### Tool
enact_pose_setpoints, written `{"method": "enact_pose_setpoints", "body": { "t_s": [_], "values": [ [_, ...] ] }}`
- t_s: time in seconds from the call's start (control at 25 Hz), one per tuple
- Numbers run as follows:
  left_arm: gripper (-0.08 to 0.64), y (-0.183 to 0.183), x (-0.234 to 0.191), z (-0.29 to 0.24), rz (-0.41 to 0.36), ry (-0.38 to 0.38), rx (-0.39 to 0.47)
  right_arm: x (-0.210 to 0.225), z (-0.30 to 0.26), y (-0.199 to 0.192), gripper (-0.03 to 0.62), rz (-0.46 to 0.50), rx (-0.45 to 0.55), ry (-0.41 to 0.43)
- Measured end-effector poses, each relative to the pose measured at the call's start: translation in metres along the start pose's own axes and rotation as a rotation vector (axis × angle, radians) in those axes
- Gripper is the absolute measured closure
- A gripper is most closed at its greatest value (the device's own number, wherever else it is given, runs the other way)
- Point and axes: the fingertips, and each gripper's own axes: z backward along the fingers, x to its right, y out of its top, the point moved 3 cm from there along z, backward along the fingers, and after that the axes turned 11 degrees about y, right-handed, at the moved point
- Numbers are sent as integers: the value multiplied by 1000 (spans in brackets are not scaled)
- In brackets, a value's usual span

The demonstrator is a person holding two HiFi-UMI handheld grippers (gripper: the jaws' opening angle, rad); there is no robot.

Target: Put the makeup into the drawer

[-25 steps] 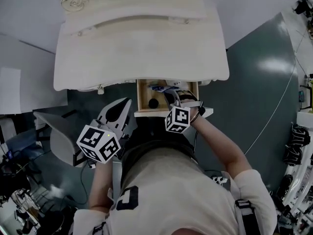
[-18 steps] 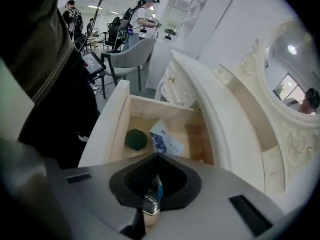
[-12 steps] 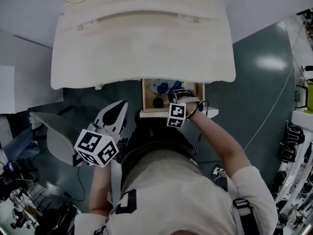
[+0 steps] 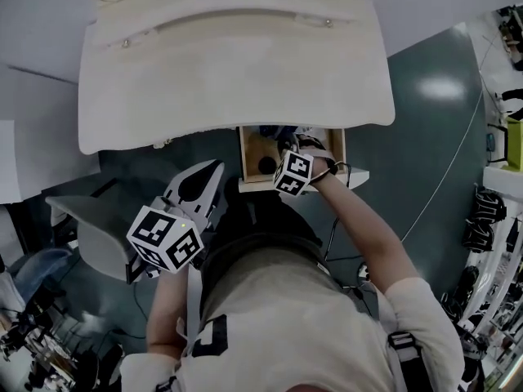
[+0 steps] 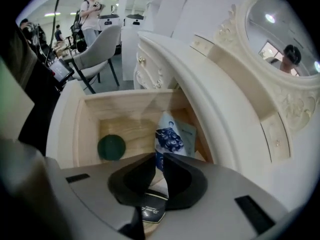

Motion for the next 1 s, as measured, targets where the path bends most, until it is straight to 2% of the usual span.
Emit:
{"method": "enact_pose_setpoints", "body": {
  "t_s": [0.12,0.28,0.4,0.52,0.6,0.68,0.8,1.0],
  "values": [
    [522,1,-4,2,-4,-19,-5,-3,12,-1,530,-92,39,8],
    [522,7,-6,7,-19,-51,0,7,51,4,514,-303,173,-41],
    [522,13,-6,14,-28,-70,11,10,102,22,520,-460,359,-52],
    [522,18,-6,21,-40,-86,26,8,158,49,554,-637,617,8],
    [522,23,-4,25,-56,-102,43,5,193,67,561,-711,769,46],
    [522,28,-1,29,-82,-127,67,3,221,86,563,-730,878,73],
    [522,41,7,40,-140,-176,125,-3,252,114,563,-705,981,106],
    [522,51,6,73,-182,-236,206,-24,278,159,563,-603,1040,138]
  ]
}}
